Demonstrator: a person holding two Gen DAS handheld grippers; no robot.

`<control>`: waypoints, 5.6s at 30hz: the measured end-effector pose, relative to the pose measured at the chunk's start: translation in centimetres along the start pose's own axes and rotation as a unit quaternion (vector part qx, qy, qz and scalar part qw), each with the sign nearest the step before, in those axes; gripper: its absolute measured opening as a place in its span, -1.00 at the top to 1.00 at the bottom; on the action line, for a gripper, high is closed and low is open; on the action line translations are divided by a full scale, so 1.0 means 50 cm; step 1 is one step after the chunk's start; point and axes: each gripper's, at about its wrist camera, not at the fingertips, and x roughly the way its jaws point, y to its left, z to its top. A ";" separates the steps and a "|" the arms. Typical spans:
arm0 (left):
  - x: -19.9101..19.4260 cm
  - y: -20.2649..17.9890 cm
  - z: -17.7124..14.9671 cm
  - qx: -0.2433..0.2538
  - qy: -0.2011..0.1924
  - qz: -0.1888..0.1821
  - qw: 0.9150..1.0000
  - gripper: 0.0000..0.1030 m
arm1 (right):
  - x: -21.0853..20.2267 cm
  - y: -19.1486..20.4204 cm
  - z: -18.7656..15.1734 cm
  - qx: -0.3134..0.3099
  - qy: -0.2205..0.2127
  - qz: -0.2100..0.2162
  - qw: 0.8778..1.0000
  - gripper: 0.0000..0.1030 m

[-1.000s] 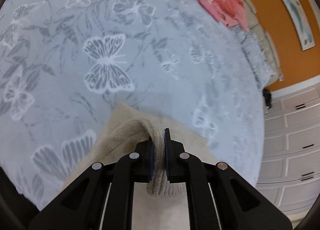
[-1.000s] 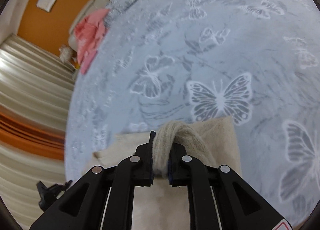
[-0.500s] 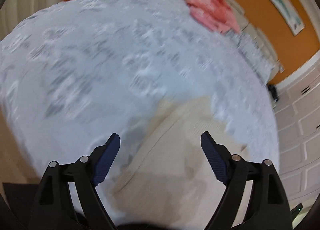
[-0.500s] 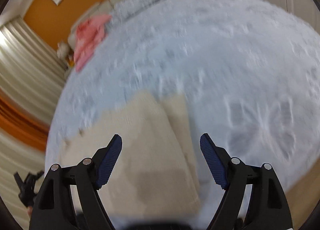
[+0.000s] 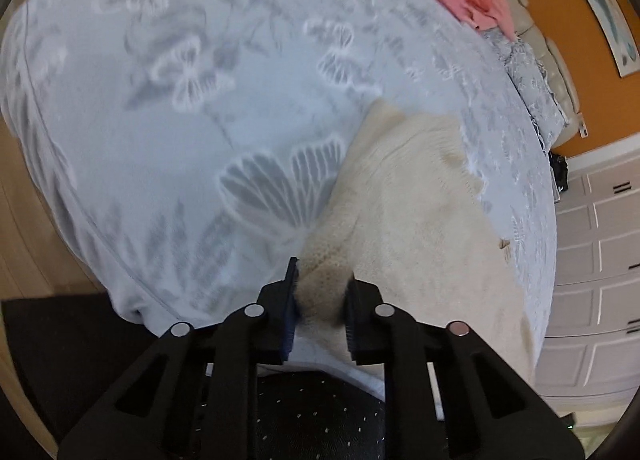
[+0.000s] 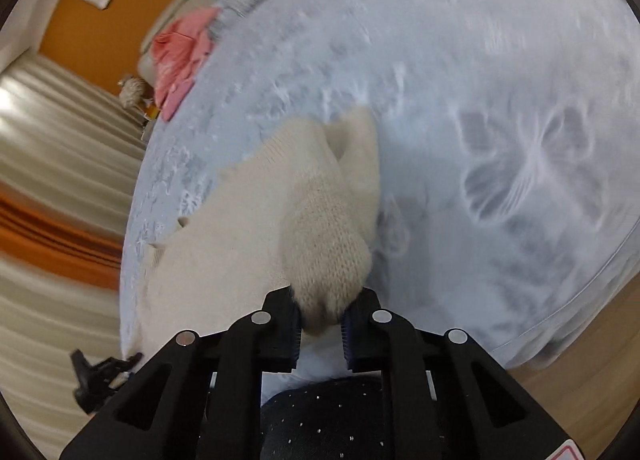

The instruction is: Fold small clothes

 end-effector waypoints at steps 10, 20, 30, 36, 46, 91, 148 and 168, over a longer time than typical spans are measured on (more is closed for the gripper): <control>0.029 0.066 -0.027 -0.013 0.007 0.020 1.000 0.58 | 0.036 -0.078 -0.011 -0.001 0.030 -0.073 0.997 0.43; -0.013 -0.170 0.090 0.136 -0.073 -0.007 0.988 -0.34 | 0.044 0.076 0.137 -0.109 -0.015 -0.073 0.991 -0.09; 0.178 -0.164 0.140 0.097 -0.005 0.046 0.994 0.59 | 0.194 0.086 0.198 -0.110 0.027 -0.088 0.990 0.88; 0.202 -0.146 0.135 0.124 -0.015 0.070 0.990 0.56 | 0.244 -0.019 0.203 -0.066 0.051 -0.120 0.989 0.88; 0.201 -0.160 0.130 0.143 -0.023 0.083 0.986 0.53 | 0.277 0.040 0.194 -0.114 0.073 -0.148 0.980 0.84; 0.123 0.000 0.016 -0.017 0.022 0.025 0.999 -0.25 | 0.426 0.430 -0.082 -0.303 0.155 -0.098 0.935 0.74; 0.051 -0.025 0.014 -0.021 -0.001 -0.038 0.999 0.78 | 0.422 0.445 -0.053 -0.331 0.148 -0.136 0.922 0.64; 0.081 0.003 0.002 -0.009 0.022 0.000 1.000 0.67 | 0.240 0.102 0.171 -0.159 0.084 -0.144 0.973 0.88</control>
